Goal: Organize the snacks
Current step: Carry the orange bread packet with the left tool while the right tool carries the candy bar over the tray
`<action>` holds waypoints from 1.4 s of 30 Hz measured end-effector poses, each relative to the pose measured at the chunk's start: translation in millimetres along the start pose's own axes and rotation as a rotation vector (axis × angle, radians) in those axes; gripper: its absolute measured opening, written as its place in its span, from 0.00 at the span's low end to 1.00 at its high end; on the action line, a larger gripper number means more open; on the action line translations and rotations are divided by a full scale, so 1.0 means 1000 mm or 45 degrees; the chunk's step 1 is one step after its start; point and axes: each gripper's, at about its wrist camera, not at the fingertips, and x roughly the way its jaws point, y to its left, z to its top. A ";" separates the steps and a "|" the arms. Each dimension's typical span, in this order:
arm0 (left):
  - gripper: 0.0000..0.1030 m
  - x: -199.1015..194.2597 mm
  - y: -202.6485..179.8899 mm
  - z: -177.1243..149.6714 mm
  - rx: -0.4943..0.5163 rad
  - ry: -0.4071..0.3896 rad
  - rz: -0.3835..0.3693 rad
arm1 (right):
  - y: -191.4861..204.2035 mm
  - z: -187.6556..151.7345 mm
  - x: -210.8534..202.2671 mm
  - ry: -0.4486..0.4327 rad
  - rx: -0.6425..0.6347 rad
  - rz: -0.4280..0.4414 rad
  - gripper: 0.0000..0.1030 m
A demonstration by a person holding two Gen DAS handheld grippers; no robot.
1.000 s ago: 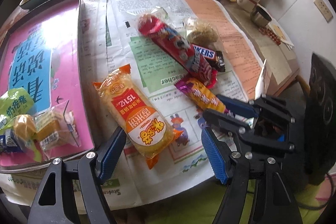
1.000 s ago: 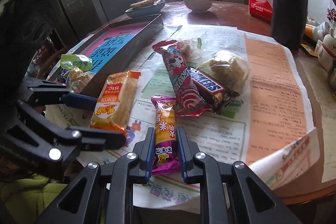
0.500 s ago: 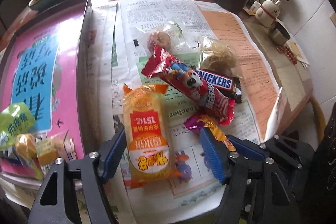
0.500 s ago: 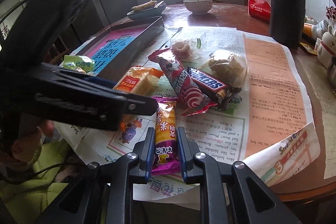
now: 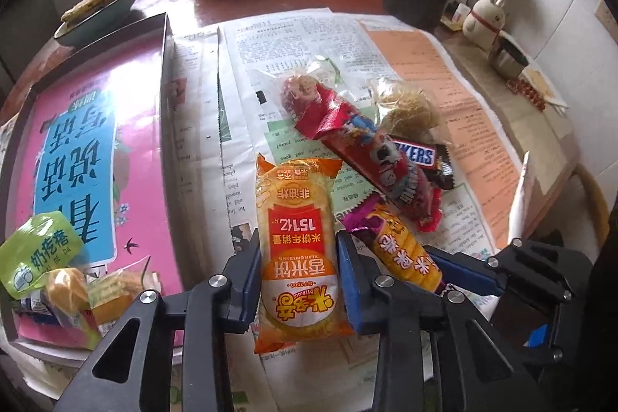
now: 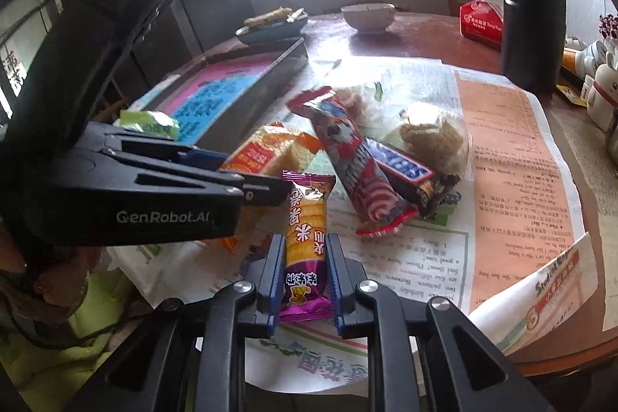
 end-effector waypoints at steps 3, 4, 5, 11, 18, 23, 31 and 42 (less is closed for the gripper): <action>0.36 -0.013 0.002 -0.003 0.001 -0.028 -0.025 | 0.006 0.003 -0.005 -0.028 0.000 0.007 0.20; 0.36 -0.017 0.003 -0.003 0.000 -0.040 -0.036 | 0.008 0.004 -0.006 -0.039 0.000 0.005 0.20; 0.36 -0.022 0.004 -0.004 0.000 -0.053 -0.045 | 0.010 0.006 -0.008 -0.048 0.003 0.004 0.20; 0.36 -0.048 0.017 -0.003 -0.026 -0.130 -0.068 | 0.017 0.015 -0.020 -0.102 0.012 -0.005 0.20; 0.36 -0.067 0.040 -0.007 -0.089 -0.182 -0.071 | 0.032 0.027 -0.022 -0.126 0.022 0.024 0.20; 0.36 -0.079 0.064 -0.012 -0.141 -0.218 -0.075 | 0.047 0.037 -0.021 -0.136 0.018 0.050 0.20; 0.36 -0.106 0.113 -0.021 -0.261 -0.295 -0.043 | 0.076 0.056 -0.015 -0.154 -0.031 0.103 0.20; 0.36 -0.132 0.161 -0.036 -0.369 -0.351 -0.002 | 0.105 0.076 0.001 -0.138 -0.025 0.189 0.20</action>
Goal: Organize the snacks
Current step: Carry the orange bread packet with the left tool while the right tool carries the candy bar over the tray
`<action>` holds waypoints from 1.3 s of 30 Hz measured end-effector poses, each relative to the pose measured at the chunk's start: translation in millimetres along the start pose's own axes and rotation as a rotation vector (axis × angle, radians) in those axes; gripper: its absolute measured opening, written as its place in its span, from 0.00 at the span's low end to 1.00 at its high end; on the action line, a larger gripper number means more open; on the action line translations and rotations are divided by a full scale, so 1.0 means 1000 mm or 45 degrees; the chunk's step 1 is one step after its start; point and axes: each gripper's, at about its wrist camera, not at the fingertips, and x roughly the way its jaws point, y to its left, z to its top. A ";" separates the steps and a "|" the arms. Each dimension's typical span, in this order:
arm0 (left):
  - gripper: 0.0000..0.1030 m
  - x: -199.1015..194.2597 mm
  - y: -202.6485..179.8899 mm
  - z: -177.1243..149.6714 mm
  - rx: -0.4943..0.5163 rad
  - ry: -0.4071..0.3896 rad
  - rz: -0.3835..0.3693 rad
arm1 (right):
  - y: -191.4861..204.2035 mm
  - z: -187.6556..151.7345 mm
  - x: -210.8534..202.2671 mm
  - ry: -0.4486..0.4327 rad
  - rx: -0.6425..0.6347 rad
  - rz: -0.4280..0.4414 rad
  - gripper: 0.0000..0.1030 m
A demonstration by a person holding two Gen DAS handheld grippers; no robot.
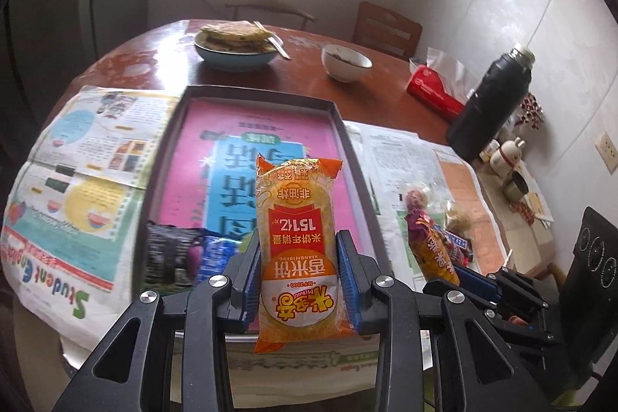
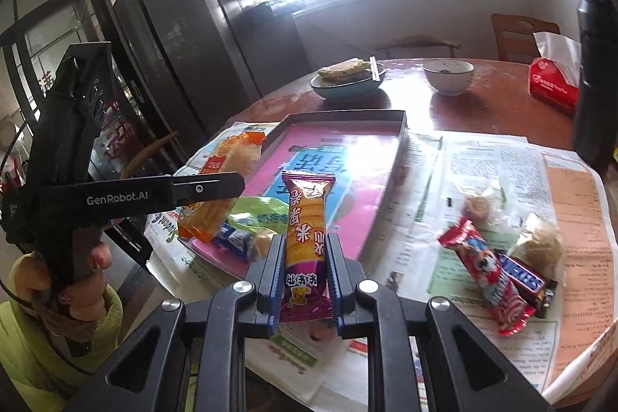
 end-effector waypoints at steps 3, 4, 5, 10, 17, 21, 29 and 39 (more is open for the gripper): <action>0.36 -0.005 0.008 0.002 -0.020 -0.016 0.008 | 0.009 0.004 0.006 0.005 -0.018 0.009 0.20; 0.36 -0.007 0.012 0.002 -0.028 -0.023 0.011 | 0.011 0.006 0.008 0.007 -0.023 0.015 0.20; 0.36 -0.009 0.015 0.003 -0.036 -0.030 0.015 | 0.013 0.007 0.009 0.009 -0.029 0.019 0.20; 0.36 -0.021 0.038 0.006 -0.090 -0.067 0.032 | 0.024 0.019 0.013 0.003 -0.057 0.021 0.20; 0.36 -0.028 0.067 0.009 -0.161 -0.083 0.065 | 0.038 0.037 0.017 -0.011 -0.106 0.027 0.20; 0.36 -0.027 0.076 0.008 -0.175 -0.081 0.072 | 0.046 0.042 0.024 -0.016 -0.125 0.031 0.20; 0.36 -0.012 0.088 0.006 -0.181 -0.040 0.075 | 0.044 0.034 0.042 0.024 -0.086 0.015 0.20; 0.36 0.017 0.081 0.000 -0.127 0.048 0.074 | 0.034 0.020 0.067 0.101 -0.030 -0.006 0.20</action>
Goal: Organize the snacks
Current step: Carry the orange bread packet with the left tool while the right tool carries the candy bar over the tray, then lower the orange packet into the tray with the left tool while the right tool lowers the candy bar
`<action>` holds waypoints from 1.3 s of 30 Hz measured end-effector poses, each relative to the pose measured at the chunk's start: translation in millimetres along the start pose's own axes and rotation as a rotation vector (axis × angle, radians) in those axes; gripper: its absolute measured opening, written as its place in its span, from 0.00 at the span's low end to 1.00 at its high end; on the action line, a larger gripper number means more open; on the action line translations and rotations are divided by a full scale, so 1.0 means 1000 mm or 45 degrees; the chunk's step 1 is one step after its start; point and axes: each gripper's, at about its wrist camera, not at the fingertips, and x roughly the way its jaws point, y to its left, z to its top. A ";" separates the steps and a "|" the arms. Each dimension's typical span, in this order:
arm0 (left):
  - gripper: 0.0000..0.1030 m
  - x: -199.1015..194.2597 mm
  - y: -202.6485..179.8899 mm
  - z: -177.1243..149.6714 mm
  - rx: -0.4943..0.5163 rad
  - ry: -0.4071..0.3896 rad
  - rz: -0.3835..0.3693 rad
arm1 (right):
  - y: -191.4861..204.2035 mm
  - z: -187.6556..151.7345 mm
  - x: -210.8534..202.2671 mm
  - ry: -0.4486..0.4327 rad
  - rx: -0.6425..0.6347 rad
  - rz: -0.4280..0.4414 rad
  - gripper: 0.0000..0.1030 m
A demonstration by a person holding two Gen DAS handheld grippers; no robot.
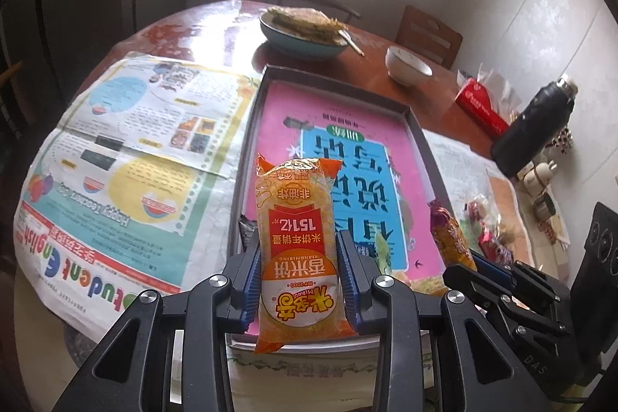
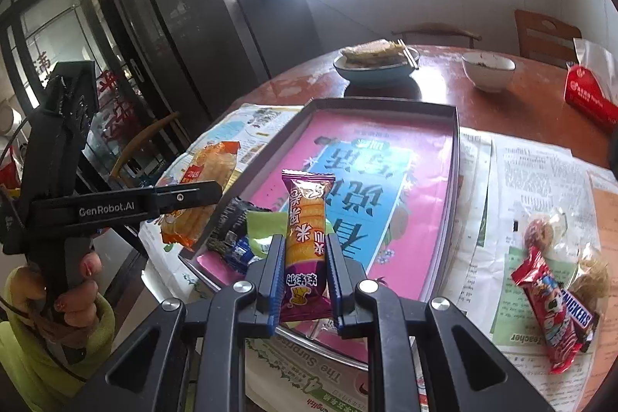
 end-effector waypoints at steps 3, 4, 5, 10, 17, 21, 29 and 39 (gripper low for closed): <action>0.36 0.008 -0.004 -0.003 0.016 0.025 0.001 | -0.003 -0.003 0.005 0.018 0.014 0.003 0.20; 0.36 0.011 -0.006 -0.003 0.021 0.031 0.003 | -0.004 -0.004 0.007 0.023 0.016 0.003 0.20; 0.36 0.012 -0.007 -0.004 0.027 0.035 0.005 | -0.004 -0.005 0.009 0.028 0.019 0.004 0.20; 0.36 0.019 -0.014 -0.008 0.057 0.059 0.009 | -0.008 -0.008 0.013 0.040 0.040 0.001 0.20; 0.36 0.023 -0.018 -0.009 0.084 0.063 0.027 | -0.013 -0.007 0.015 0.037 0.064 -0.019 0.20; 0.36 0.026 -0.018 -0.009 0.089 0.076 0.029 | -0.012 -0.007 0.015 0.033 0.062 -0.030 0.20; 0.36 0.031 -0.021 -0.011 0.106 0.090 0.033 | -0.008 -0.007 0.016 0.026 0.045 -0.055 0.20; 0.36 0.034 -0.023 -0.011 0.120 0.096 0.043 | -0.012 -0.006 0.020 0.025 0.066 -0.076 0.20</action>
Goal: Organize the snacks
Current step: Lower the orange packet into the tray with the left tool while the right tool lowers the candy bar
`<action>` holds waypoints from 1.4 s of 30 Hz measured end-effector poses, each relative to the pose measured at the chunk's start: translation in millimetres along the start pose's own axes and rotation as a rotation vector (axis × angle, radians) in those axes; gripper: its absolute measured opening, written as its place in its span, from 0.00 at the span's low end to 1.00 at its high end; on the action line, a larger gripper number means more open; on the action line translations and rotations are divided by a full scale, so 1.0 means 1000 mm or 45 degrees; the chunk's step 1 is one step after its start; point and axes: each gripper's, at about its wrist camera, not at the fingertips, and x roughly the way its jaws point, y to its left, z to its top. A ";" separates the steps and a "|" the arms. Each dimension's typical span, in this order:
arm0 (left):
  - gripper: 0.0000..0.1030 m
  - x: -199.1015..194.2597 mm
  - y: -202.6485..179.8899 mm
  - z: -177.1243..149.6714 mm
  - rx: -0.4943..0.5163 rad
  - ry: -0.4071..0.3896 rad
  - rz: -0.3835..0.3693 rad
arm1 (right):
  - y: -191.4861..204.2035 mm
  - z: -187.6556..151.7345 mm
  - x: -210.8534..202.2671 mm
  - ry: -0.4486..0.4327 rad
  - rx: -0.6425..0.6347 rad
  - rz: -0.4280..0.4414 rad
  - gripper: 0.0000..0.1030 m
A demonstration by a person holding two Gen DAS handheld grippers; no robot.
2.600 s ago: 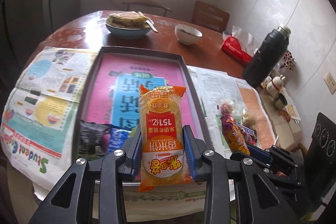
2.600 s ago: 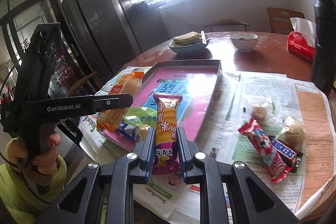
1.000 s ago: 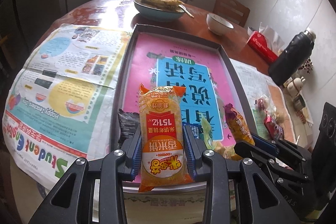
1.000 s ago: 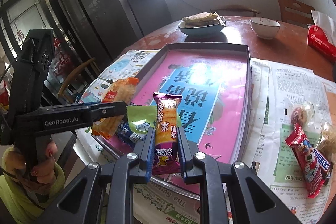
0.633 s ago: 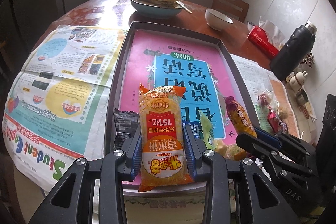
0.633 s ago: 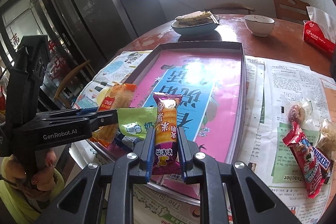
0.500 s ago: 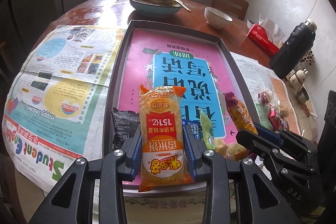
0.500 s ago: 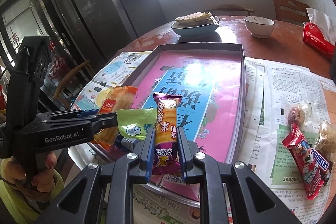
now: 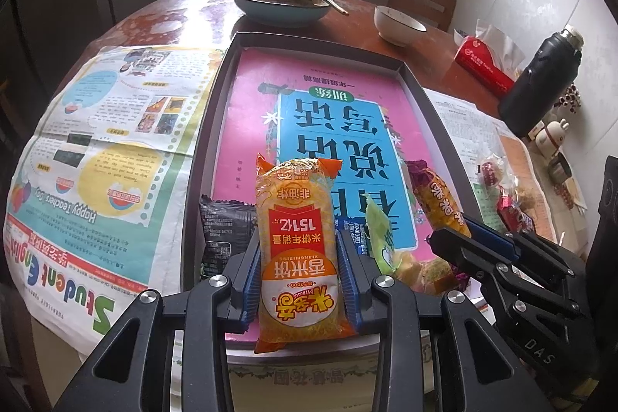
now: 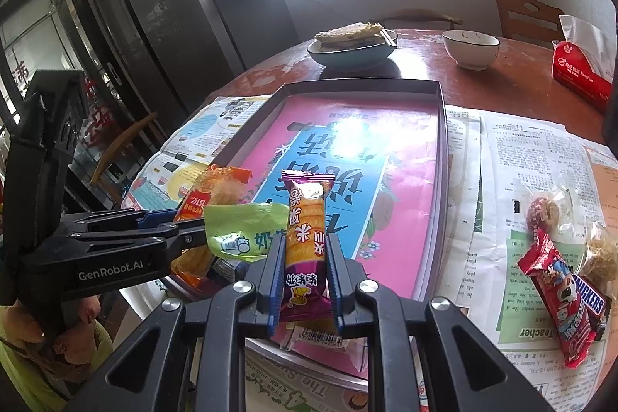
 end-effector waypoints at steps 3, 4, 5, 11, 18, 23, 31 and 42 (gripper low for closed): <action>0.36 0.000 0.000 0.000 0.002 0.000 0.001 | 0.000 0.000 0.002 0.005 -0.001 -0.004 0.20; 0.36 0.000 0.000 0.000 0.003 0.000 0.002 | 0.000 0.000 0.002 0.008 0.000 -0.006 0.20; 0.36 0.000 0.000 0.000 0.003 -0.001 0.003 | 0.000 -0.001 0.003 0.013 0.000 -0.007 0.20; 0.36 0.000 -0.001 -0.001 0.014 0.001 0.009 | -0.001 -0.003 0.008 0.034 -0.004 -0.026 0.20; 0.36 0.001 -0.001 -0.001 0.020 0.004 0.017 | -0.001 -0.005 0.011 0.045 -0.005 -0.039 0.21; 0.36 0.001 -0.002 -0.001 0.020 0.004 0.017 | -0.001 -0.004 0.011 0.046 -0.006 -0.033 0.21; 0.36 0.001 -0.002 -0.001 0.022 0.005 0.018 | 0.004 -0.006 0.011 0.057 -0.024 -0.010 0.27; 0.40 -0.002 0.001 0.000 0.015 -0.006 0.031 | 0.009 -0.007 0.006 0.044 -0.038 -0.004 0.32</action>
